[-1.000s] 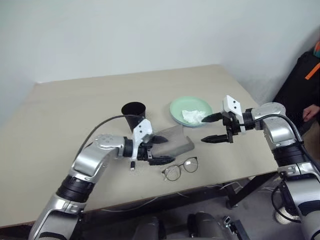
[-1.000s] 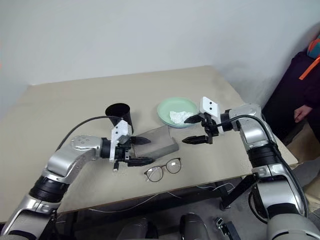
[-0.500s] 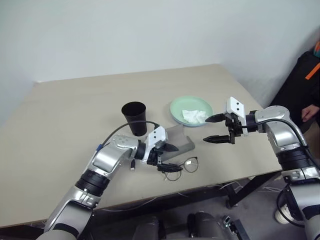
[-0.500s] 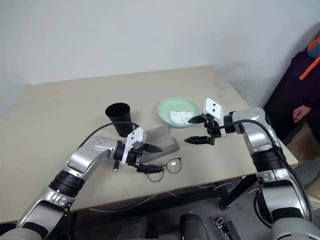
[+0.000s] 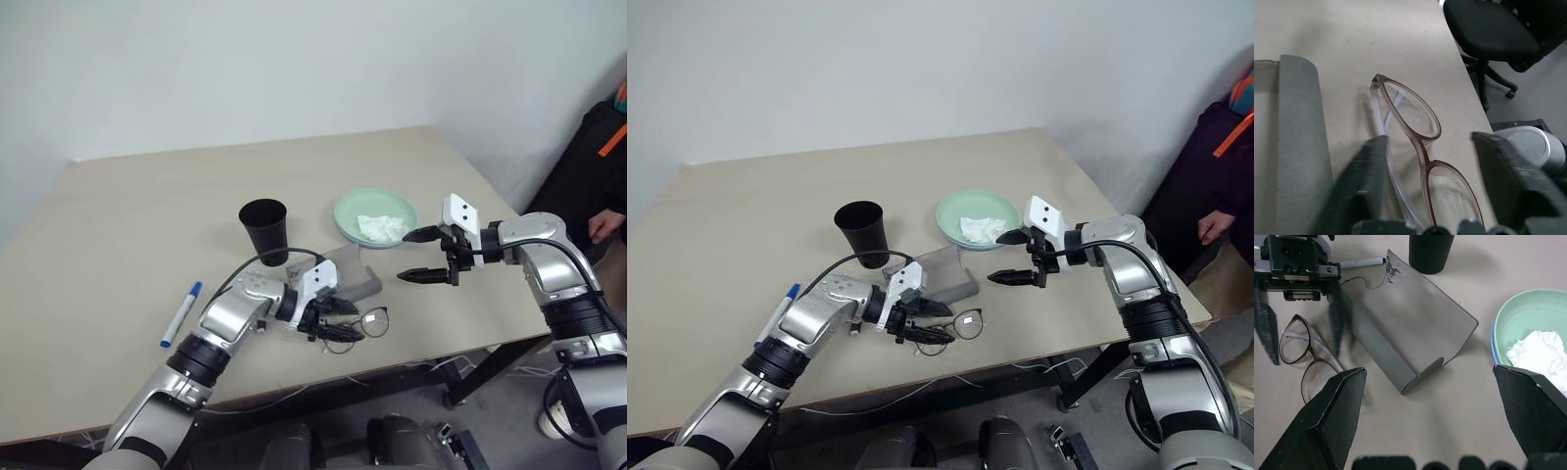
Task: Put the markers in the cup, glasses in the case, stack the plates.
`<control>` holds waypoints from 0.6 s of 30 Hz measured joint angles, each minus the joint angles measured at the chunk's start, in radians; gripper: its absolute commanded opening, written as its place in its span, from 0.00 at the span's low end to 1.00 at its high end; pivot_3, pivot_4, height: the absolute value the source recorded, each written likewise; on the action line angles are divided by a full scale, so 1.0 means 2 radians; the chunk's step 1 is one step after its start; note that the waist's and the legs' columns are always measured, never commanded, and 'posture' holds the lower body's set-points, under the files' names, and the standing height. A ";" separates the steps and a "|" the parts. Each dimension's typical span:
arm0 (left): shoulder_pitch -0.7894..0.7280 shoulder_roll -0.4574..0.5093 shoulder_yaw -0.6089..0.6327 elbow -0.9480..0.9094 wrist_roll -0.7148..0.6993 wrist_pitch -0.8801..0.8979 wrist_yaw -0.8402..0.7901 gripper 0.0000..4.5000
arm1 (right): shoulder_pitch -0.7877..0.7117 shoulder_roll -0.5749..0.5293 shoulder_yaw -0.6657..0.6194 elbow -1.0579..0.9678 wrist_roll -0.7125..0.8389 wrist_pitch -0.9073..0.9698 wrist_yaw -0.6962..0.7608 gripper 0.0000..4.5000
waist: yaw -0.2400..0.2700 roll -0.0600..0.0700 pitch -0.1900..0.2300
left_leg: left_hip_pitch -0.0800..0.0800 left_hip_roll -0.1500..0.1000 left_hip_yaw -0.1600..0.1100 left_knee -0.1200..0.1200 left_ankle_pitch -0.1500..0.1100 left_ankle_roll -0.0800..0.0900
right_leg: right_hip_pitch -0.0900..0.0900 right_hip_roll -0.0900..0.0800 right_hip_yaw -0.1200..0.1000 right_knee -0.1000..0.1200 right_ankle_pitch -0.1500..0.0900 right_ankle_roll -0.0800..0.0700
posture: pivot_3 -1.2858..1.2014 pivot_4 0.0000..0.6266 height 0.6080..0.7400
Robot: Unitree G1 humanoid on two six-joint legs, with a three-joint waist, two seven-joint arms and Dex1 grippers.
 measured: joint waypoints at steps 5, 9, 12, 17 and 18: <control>0.000 -0.001 0.000 0.000 0.005 0.000 -0.001 0.02 | 0.000 0.000 0.000 0.000 0.000 0.000 -0.003 1.00 | 0.000 0.000 0.000 | 0.000 0.000 0.000 0.000 0.000 0.000 | 0.000 0.000 0.000 0.000 0.000 0.000 | 0.52 0.00 0.99; -0.001 -0.003 0.002 -0.003 0.004 -0.001 -0.006 0.01 | 0.001 0.000 0.000 0.000 0.000 0.000 -0.006 1.00 | 0.000 0.000 0.000 | 0.000 0.000 0.000 0.000 0.000 0.000 | 0.000 0.000 0.000 0.000 0.000 0.000 | 0.52 0.00 0.99; -0.001 -0.005 0.002 -0.003 0.004 -0.003 -0.005 0.01 | 0.001 0.000 0.001 0.000 0.000 -0.001 -0.008 1.00 | 0.001 0.000 0.000 | 0.000 0.000 0.000 0.001 0.000 0.000 | 0.001 0.000 0.000 0.000 0.000 0.000 | 0.52 0.00 0.99; -0.001 -0.006 0.002 -0.002 0.004 -0.002 -0.006 0.01 | 0.001 0.000 0.002 0.000 0.000 -0.002 -0.009 1.00 | 0.001 0.000 0.000 | 0.000 0.000 0.000 0.001 0.000 0.001 | 0.001 0.000 0.000 0.000 0.000 0.000 | 0.52 0.00 0.99; -0.002 -0.006 0.003 -0.002 0.003 -0.001 -0.008 0.01 | 0.001 0.000 0.003 0.000 0.000 -0.002 -0.009 1.00 | 0.001 0.000 0.000 | 0.000 0.000 0.000 0.001 0.000 0.001 | 0.001 0.000 0.000 0.000 0.000 0.000 | 0.52 0.00 0.99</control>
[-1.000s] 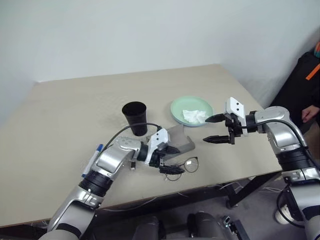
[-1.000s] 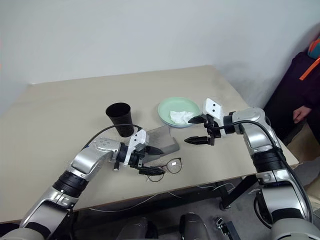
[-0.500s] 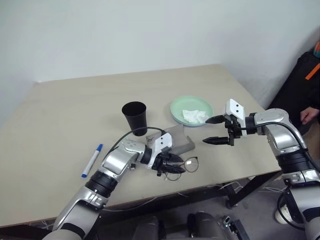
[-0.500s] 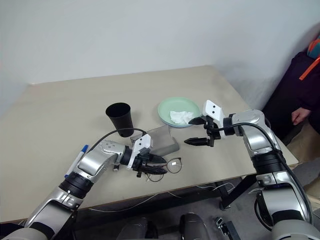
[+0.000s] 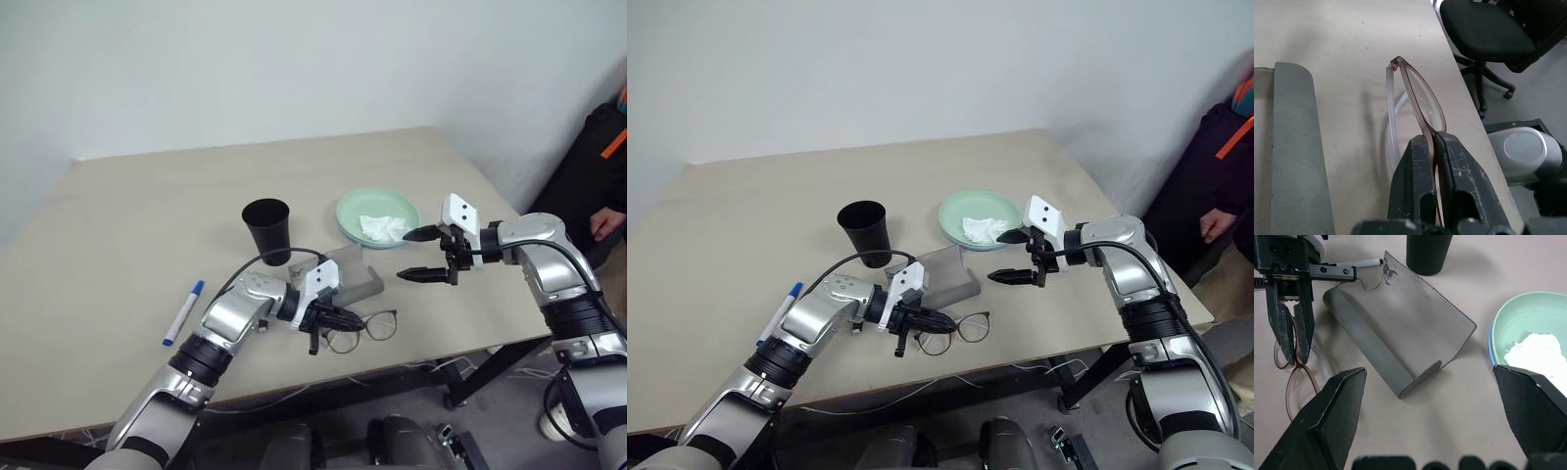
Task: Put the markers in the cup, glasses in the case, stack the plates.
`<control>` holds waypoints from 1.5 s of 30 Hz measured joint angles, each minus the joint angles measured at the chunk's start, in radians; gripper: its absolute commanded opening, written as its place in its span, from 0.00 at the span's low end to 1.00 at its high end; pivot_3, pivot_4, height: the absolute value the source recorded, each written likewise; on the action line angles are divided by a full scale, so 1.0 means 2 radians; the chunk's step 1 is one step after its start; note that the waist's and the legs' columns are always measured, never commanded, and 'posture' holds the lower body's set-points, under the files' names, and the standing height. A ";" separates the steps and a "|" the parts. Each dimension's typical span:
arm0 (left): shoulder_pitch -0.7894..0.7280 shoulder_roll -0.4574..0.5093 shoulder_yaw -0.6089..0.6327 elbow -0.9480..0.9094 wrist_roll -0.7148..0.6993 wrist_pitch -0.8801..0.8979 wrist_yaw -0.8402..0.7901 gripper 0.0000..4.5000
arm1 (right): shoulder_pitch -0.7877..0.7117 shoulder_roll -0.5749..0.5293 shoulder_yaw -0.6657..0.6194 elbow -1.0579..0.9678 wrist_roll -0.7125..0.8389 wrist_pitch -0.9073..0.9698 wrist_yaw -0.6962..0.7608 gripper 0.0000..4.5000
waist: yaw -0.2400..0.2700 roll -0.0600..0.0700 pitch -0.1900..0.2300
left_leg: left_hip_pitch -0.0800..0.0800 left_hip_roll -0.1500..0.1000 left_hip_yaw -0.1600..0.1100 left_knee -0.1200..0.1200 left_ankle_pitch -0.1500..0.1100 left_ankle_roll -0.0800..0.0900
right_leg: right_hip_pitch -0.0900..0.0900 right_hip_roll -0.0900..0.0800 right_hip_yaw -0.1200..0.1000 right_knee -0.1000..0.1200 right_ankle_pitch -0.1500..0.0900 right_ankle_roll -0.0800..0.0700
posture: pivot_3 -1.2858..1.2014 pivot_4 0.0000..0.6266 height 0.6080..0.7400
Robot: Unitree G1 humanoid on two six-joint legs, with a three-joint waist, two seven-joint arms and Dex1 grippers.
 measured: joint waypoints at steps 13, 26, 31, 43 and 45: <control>-0.082 0.029 0.078 0.001 -0.070 0.062 -0.036 0.01 | -0.003 0.000 0.006 0.009 -0.002 -0.009 0.000 1.00 | -0.001 -0.001 0.001 | 0.000 0.000 0.000 0.000 0.000 0.000 | 0.000 0.000 0.000 0.000 0.000 0.000 | 0.52 0.00 0.99; -0.126 0.012 0.072 0.173 0.011 -0.048 -0.031 0.01 | -0.004 -0.003 0.008 0.006 0.001 -0.008 0.012 1.00 | 0.001 -0.001 0.001 | -0.001 0.000 0.000 0.000 -0.001 0.001 | -0.001 0.000 0.000 0.000 0.000 0.000 | 0.52 0.00 0.99; -0.126 0.005 0.064 0.184 0.026 -0.058 -0.035 0.01 | 0.001 -0.016 0.006 -0.008 0.014 -0.004 0.026 1.00 | 0.001 -0.002 0.001 | -0.001 0.000 0.000 0.000 -0.001 0.001 | -0.001 0.000 0.000 0.000 0.000 0.000 | 0.52 0.00 0.99; -0.117 -0.003 0.057 0.186 0.044 -0.064 -0.039 0.01 | 0.001 -0.018 0.006 -0.021 0.020 0.000 0.024 1.00 | 0.001 -0.002 0.001 | -0.001 0.000 0.000 0.001 -0.001 0.001 | -0.001 0.000 0.000 0.000 0.000 0.000 | 0.52 0.00 0.99; -0.113 -0.003 0.056 0.180 0.044 -0.057 -0.042 0.01 | 0.001 -0.018 0.006 -0.021 0.020 0.000 0.024 1.00 | 0.001 -0.002 0.001 | -0.001 0.000 0.000 0.001 -0.001 0.001 | -0.001 0.000 0.000 0.000 0.000 0.000 | 0.52 0.00 0.99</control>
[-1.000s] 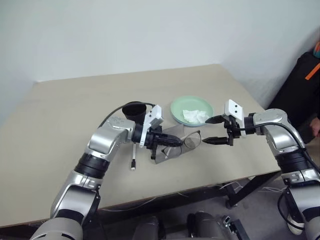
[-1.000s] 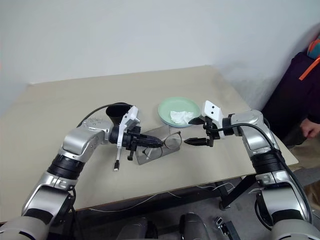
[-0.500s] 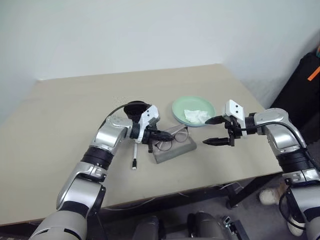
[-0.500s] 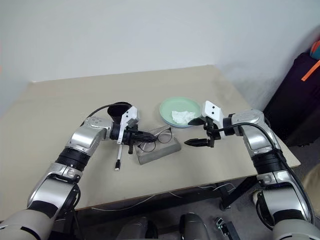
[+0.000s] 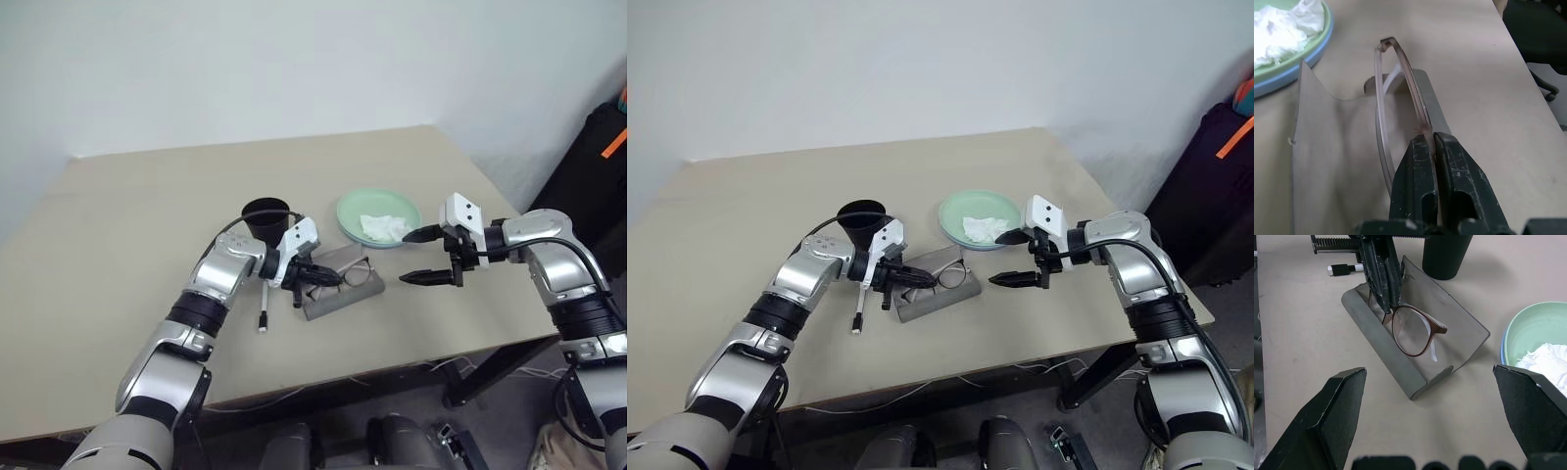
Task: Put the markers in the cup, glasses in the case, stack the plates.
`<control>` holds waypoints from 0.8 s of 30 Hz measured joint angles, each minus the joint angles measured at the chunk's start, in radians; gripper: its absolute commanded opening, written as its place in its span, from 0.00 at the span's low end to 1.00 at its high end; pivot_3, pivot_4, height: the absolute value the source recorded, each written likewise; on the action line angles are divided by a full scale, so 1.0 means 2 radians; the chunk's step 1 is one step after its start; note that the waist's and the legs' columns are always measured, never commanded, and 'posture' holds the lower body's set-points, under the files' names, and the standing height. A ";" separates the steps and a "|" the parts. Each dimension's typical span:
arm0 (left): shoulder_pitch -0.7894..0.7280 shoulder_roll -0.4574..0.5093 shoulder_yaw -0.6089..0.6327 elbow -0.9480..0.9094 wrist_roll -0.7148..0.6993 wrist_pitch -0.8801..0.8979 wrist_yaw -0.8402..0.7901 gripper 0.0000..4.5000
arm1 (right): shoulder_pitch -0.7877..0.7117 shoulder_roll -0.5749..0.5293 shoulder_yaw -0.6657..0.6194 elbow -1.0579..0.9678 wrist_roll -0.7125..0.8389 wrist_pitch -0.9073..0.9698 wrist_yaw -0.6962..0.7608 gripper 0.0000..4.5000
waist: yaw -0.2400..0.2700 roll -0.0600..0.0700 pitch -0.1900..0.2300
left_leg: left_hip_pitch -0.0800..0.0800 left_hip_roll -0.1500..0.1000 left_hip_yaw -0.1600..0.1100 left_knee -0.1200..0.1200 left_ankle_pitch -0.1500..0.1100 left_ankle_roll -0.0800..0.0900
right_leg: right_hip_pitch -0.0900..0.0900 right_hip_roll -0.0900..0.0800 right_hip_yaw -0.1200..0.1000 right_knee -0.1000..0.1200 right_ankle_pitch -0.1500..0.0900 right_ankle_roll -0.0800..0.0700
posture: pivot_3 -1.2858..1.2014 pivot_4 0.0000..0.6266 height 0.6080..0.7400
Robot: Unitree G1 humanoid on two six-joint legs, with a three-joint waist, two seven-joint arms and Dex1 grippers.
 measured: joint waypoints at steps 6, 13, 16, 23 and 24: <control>0.004 0.001 0.000 -0.016 0.000 0.015 -0.004 0.01 | 0.000 0.000 0.000 0.000 0.000 -0.001 0.000 1.00 | 0.000 0.000 0.000 | 0.000 0.000 0.000 0.000 0.000 0.000 | 0.000 0.000 0.000 0.000 0.000 0.000 | 0.52 0.00 0.99; 0.004 0.001 0.002 -0.014 0.001 0.016 0.002 0.01 | 0.000 0.000 0.000 0.000 0.000 -0.003 -0.004 1.00 | 0.000 0.000 0.000 | 0.000 0.000 0.000 0.000 0.000 0.000 | 0.000 0.000 0.000 0.000 0.000 0.000 | 0.52 0.00 0.99; 0.003 0.001 0.006 0.001 0.002 0.012 0.008 0.01 | 0.001 0.000 0.000 0.000 0.000 -0.004 -0.005 1.00 | 0.000 0.000 0.000 | 0.000 0.000 0.000 0.000 0.000 0.000 | 0.000 0.000 0.000 0.000 0.000 0.000 | 0.52 0.00 0.99; -0.007 -0.003 0.009 0.044 0.008 0.001 0.025 0.01 | 0.003 0.001 0.000 -0.001 0.000 -0.005 -0.006 1.00 | 0.000 0.000 0.000 | 0.000 0.000 0.000 0.000 0.000 0.000 | 0.000 0.000 0.000 0.000 0.000 0.000 | 0.52 0.00 0.99; -0.007 -0.003 0.009 0.044 0.008 0.001 0.024 0.01 | 0.003 0.001 0.000 -0.002 0.000 -0.005 -0.007 1.00 | 0.000 0.000 0.000 | 0.000 0.000 0.000 0.000 0.000 0.000 | 0.000 0.000 0.000 0.000 0.000 0.000 | 0.52 0.00 0.99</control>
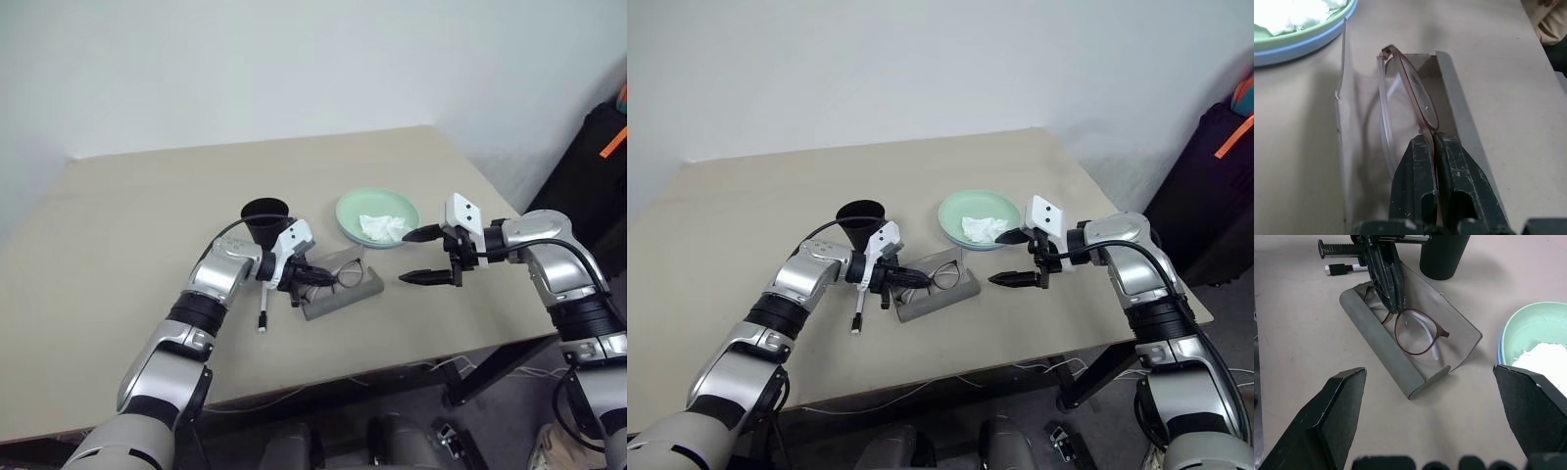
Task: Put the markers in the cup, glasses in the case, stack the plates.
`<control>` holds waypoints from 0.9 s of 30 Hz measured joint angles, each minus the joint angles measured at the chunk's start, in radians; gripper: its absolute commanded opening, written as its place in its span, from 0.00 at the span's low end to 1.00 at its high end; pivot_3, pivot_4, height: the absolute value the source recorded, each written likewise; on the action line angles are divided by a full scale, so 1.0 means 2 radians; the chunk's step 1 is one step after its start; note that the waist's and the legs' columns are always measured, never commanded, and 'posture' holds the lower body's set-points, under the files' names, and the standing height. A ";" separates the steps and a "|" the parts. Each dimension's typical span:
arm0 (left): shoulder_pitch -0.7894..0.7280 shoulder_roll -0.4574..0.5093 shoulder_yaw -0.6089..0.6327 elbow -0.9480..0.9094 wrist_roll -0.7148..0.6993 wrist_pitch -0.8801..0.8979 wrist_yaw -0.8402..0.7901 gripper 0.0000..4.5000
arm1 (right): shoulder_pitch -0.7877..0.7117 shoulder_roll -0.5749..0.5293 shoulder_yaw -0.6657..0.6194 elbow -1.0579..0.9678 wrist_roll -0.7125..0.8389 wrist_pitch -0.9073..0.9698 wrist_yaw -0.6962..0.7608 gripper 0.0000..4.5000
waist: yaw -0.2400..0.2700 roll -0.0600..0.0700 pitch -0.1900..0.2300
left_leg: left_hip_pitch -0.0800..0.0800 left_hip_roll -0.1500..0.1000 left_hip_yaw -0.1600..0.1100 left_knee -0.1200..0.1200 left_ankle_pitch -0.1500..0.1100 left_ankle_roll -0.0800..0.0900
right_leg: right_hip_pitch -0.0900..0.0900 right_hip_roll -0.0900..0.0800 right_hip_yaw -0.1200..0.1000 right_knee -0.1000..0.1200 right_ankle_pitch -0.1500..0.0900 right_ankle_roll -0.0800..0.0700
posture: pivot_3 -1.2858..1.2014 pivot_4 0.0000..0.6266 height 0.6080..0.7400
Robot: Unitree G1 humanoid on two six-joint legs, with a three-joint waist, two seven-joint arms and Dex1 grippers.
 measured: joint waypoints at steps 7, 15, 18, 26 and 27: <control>0.008 0.000 -0.005 -0.017 0.000 0.008 -0.017 0.01 | 0.003 0.000 0.000 -0.005 0.000 0.000 -0.004 1.00 | 0.000 0.000 0.000 | 0.000 0.000 0.000 0.000 0.000 0.000 | 0.000 0.000 0.000 0.000 0.000 0.000 | 0.52 0.00 0.99; 0.028 0.007 -0.014 -0.072 -0.007 0.041 -0.053 0.01 | 0.003 0.000 0.001 -0.006 -0.001 -0.002 -0.008 1.00 | -0.001 0.000 0.000 | 0.000 0.000 0.000 0.000 0.000 0.000 | 0.000 0.000 0.000 0.000 0.000 0.000 | 0.52 0.00 0.99; 0.033 0.008 -0.015 -0.082 -0.010 0.049 -0.059 0.01 | 0.003 0.000 0.001 -0.006 -0.002 -0.003 -0.008 1.00 | -0.001 0.000 0.000 | 0.000 0.000 0.000 0.000 0.000 0.000 | 0.000 0.000 0.000 0.000 0.000 0.000 | 0.52 0.00 0.99; 0.033 0.008 -0.015 -0.084 -0.012 0.054 -0.062 0.01 | 0.003 0.001 0.002 -0.006 -0.002 -0.006 -0.009 1.00 | -0.001 0.000 0.000 | 0.000 0.000 0.000 0.000 0.000 0.000 | 0.000 0.000 0.000 0.000 0.000 0.000 | 0.52 0.00 0.99; 0.033 0.008 -0.015 -0.084 -0.012 0.053 -0.062 0.01 | 0.003 0.001 0.002 -0.006 -0.002 -0.007 -0.010 1.00 | -0.001 0.000 0.000 | 0.000 0.000 0.000 0.000 0.000 0.000 | 0.000 0.000 0.000 0.000 0.000 0.000 | 0.52 0.00 0.99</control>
